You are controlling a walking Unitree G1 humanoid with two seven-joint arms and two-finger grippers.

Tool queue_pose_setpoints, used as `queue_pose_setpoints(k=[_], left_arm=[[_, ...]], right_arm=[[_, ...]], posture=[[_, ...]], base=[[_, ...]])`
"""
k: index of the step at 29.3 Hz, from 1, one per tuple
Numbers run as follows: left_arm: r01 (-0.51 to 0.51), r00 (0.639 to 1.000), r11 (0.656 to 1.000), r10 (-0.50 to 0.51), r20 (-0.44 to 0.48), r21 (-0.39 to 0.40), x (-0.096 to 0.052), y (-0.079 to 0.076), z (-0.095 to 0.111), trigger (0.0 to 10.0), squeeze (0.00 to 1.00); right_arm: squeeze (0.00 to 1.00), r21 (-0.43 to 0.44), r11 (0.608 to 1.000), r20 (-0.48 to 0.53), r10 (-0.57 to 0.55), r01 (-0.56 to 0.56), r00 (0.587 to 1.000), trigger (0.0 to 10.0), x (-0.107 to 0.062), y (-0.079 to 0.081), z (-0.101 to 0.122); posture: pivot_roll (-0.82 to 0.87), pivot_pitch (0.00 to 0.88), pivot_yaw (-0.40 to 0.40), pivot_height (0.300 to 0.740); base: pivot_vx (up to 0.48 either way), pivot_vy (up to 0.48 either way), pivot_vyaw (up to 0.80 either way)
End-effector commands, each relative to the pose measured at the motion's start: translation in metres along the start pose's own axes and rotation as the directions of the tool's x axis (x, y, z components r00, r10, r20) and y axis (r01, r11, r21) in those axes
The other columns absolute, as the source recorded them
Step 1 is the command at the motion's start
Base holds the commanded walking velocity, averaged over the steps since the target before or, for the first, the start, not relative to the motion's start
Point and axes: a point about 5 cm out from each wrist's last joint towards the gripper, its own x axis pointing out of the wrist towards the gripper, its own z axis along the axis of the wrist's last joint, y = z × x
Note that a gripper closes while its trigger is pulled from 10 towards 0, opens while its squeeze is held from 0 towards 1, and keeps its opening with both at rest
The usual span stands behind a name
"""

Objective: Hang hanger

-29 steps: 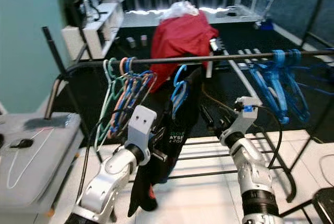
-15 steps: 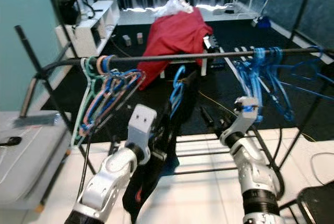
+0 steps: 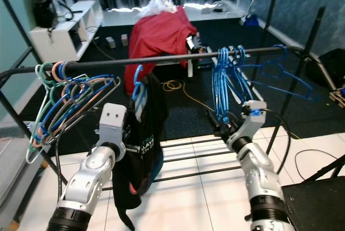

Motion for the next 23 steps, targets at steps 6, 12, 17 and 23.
queue_pose_setpoints(k=[6,12,17,23], left_arm=[[-0.08,0.994,0.997,0.08,0.07,-0.004,0.005,0.017,0.015,10.0,0.0],[-0.145,0.987,0.989,0.146,0.064,-0.01,0.005,0.028,0.014,10.0,0.0],[-0.205,0.974,0.978,0.207,0.089,-0.035,-0.002,0.044,0.014,10.0,0.0],[-0.316,0.949,0.948,0.316,-0.006,-0.031,-0.015,0.071,-0.006,10.0,0.0]], right_arm=[[0.0,0.015,1.0,-0.001,0.012,-0.012,1.0,10.0,0.003,0.006,-0.003],[0.0,0.018,1.0,-0.002,0.012,-0.012,1.0,10.0,0.004,0.006,-0.003],[0.0,0.018,1.0,-0.005,0.012,-0.012,1.0,10.0,0.003,0.005,-0.003],[0.0,0.016,1.0,-0.009,0.009,-0.009,1.0,10.0,0.003,0.004,-0.003]], posture=[[-0.05,0.004,-0.009,0.74],[-0.05,0.005,-0.009,0.74],[-0.05,0.005,-0.01,0.74],[-0.05,0.009,-0.011,0.74]], base=[[0.48,0.0,0.0],[0.221,0.0,0.0],[0.0,0.0,0.0],[0.0,0.0,0.0]])
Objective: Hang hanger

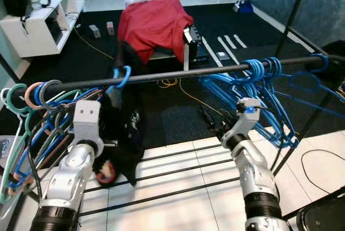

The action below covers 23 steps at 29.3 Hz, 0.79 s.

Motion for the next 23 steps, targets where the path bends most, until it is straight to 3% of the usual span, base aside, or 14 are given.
queue_pose_setpoints(k=[1,8,12,13,14,21,23], left_arm=[[-0.097,0.995,0.995,0.098,0.016,-0.019,-0.002,0.024,0.005,10.0,0.0],[-0.152,0.988,0.988,0.152,-0.03,-0.009,-0.008,0.041,-0.005,10.0,0.0],[-0.124,0.991,0.992,0.123,-0.054,-0.012,-0.008,0.038,-0.01,10.0,0.0],[-0.079,0.995,0.997,0.079,-0.061,-0.004,-0.009,0.032,-0.012,10.0,0.16],[-0.021,0.998,0.999,0.022,-0.06,0.032,-0.01,0.025,-0.012,10.0,1.0],[0.166,0.983,0.982,-0.158,-0.092,0.086,-0.016,0.006,-0.015,10.0,1.0],[0.26,0.963,0.956,-0.247,-0.105,0.136,-0.025,0.0,-0.018,10.0,1.0]], right_arm=[[0.0,0.009,1.0,-0.015,-0.01,0.01,1.0,10.0,-0.002,-0.002,-0.004],[0.0,0.01,1.0,-0.018,-0.008,0.009,1.0,10.0,-0.002,-0.003,-0.004],[0.0,0.011,1.0,-0.018,-0.009,0.009,1.0,10.0,-0.002,-0.003,-0.004],[0.0,0.011,1.0,-0.018,-0.009,0.009,1.0,10.0,-0.002,-0.002,-0.004],[0.0,0.011,1.0,-0.018,-0.009,0.009,1.0,10.0,-0.002,-0.002,-0.004],[0.0,0.01,1.0,-0.018,-0.01,0.01,1.0,10.0,-0.002,-0.002,-0.004],[0.0,0.01,1.0,-0.018,-0.01,0.01,1.0,10.0,-0.002,-0.002,-0.003]], posture=[[-0.05,0.009,-0.011,0.74],[-0.05,0.012,-0.012,0.74],[-0.05,0.012,-0.012,0.74],[-0.04,0.014,-0.013,0.74],[-0.04,0.014,-0.013,0.74],[-0.04,0.014,-0.013,0.74],[-0.05,0.019,-0.008,0.74]], base=[[0.0,0.0,0.0],[0.0,0.0,0.0],[0.0,0.0,0.0],[0.0,0.0,0.0],[0.0,0.0,0.0],[0.0,0.0,0.0],[0.0,0.0,0.0]])
